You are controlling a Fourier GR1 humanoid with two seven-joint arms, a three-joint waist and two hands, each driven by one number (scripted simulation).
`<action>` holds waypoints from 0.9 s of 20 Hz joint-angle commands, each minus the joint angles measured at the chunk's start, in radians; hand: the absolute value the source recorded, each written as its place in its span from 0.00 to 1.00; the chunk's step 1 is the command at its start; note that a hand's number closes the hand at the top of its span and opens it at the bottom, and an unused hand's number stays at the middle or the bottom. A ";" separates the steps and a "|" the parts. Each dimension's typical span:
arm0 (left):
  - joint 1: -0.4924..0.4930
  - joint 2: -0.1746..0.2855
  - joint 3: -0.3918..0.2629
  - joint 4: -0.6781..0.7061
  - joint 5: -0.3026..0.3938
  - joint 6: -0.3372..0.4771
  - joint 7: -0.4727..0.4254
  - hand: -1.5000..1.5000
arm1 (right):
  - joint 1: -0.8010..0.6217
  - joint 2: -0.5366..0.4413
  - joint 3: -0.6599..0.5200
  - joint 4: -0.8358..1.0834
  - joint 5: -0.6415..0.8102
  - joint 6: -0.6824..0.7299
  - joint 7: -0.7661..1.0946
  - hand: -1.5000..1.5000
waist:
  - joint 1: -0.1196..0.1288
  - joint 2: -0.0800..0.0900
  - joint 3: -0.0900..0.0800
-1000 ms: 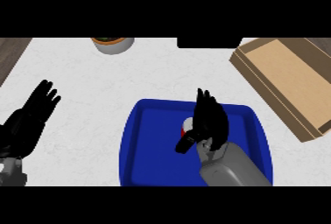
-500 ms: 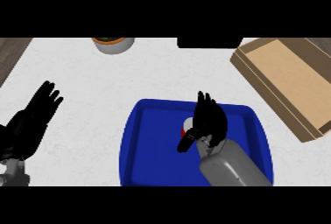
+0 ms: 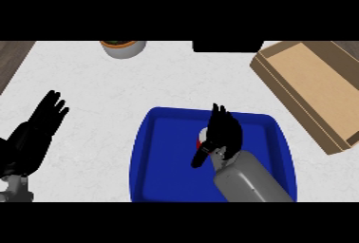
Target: Pick the can from the tray and place it in the cardboard box
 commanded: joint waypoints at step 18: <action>0.064 -0.051 0.033 -0.082 -0.044 -0.026 0.020 0.50 | -0.036 0.016 0.037 0.138 0.069 -0.107 0.042 1.00 | 0.003 0.000 0.000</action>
